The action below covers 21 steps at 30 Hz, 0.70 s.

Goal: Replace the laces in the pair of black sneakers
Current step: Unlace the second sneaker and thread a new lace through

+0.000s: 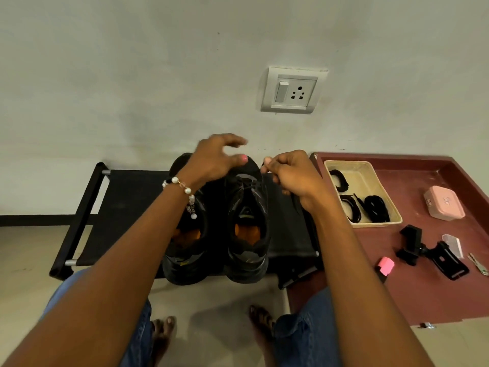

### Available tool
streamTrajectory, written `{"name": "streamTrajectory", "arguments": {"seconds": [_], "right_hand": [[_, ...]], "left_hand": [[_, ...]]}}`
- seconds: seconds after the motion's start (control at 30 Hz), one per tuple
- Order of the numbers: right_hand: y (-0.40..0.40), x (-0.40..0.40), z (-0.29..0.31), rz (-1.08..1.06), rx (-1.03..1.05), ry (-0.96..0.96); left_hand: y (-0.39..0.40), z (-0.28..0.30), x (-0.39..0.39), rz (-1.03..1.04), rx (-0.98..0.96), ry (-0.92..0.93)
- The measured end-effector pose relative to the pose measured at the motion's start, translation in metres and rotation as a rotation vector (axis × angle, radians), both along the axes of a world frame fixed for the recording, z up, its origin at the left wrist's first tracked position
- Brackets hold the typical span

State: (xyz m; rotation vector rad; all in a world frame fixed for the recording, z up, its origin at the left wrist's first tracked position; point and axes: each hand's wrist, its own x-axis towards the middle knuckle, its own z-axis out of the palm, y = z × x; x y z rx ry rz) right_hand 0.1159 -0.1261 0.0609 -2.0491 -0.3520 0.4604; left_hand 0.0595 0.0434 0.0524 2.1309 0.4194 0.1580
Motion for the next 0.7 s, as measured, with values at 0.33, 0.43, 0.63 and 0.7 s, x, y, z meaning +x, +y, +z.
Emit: {"name": "streamTrajectory", "arguments": {"seconds": [0.33, 0.43, 0.63, 0.7], "right_hand": [[-0.010, 0.006, 0.002, 0.021, -0.008, 0.051], [-0.009, 0.008, -0.006, -0.033, 0.005, 0.052], [0.004, 0.006, -0.019, -0.009, -0.056, 0.040], [0.009, 0.007, -0.022, -0.019, -0.035, 0.050]], "left_hand": [[0.006, -0.019, 0.006, 0.029, 0.073, -0.024], [0.014, -0.026, 0.007, 0.183, 0.348, -0.008], [0.001, -0.048, 0.011, 0.106, 0.598, 0.075], [-0.005, -0.045, 0.014, -0.066, 0.491, -0.049]]}}
